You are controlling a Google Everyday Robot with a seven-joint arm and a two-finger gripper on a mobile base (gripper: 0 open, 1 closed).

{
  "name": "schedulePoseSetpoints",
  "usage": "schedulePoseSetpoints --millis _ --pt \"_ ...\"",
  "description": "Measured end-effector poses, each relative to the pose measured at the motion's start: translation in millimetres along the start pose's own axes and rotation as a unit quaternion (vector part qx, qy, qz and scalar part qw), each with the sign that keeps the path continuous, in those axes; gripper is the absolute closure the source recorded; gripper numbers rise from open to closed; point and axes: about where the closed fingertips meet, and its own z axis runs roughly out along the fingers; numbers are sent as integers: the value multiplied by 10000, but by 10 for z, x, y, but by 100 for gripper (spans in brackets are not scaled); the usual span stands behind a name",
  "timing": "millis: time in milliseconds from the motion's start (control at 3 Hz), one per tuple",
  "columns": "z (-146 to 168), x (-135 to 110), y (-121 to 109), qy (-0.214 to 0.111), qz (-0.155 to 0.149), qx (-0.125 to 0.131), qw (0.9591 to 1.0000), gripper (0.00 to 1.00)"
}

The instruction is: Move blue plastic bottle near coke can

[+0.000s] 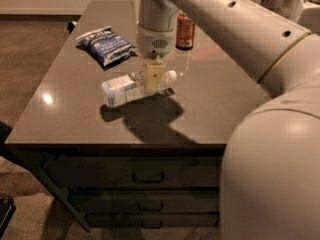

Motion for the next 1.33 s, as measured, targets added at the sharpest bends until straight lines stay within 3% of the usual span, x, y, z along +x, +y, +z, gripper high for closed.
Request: schedulePoseSetpoints --millis 333,667,1333 --pt "-204 270 -383 -145 660 351 9971 100" --pt "-412 645 -749 -176 1382 875 9864 100" --pt "-475 1342 -1102 52 2221 1356 9655 100"
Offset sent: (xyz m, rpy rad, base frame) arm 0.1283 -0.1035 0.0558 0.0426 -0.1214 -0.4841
